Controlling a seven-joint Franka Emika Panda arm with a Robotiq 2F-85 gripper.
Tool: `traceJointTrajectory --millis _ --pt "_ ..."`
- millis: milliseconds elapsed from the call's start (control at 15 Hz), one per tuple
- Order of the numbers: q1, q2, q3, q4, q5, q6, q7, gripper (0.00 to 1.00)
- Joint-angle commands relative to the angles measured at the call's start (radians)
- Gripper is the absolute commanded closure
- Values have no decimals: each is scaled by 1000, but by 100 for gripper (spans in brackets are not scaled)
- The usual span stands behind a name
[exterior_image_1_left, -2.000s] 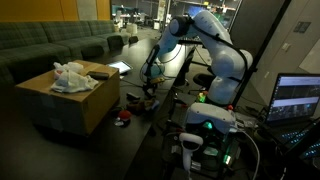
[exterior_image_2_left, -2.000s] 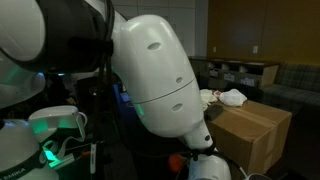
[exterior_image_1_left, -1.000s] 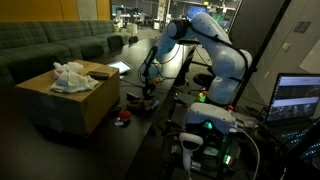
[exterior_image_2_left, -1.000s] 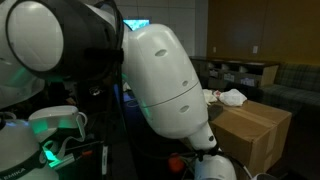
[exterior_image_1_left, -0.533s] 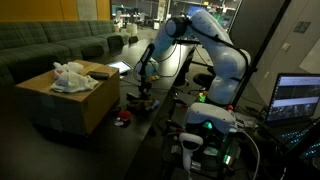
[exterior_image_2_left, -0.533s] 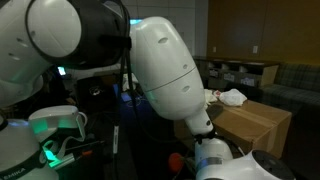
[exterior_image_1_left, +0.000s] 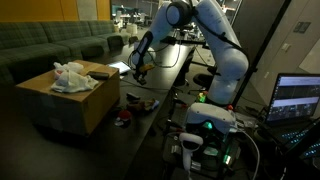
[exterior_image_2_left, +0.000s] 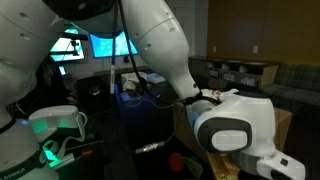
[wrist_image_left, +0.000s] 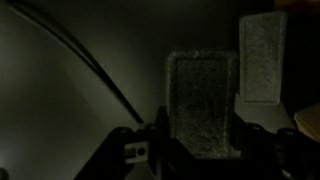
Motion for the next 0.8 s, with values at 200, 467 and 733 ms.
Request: traceJointTrajectory --millis 200,467,733 --pt "339 -219 -275 -179 -204 104 323 68" --pt "532 -269 -416 -174 -347 81 519 68" --pt "628 -259 -443 -110 -436 58 642 68"
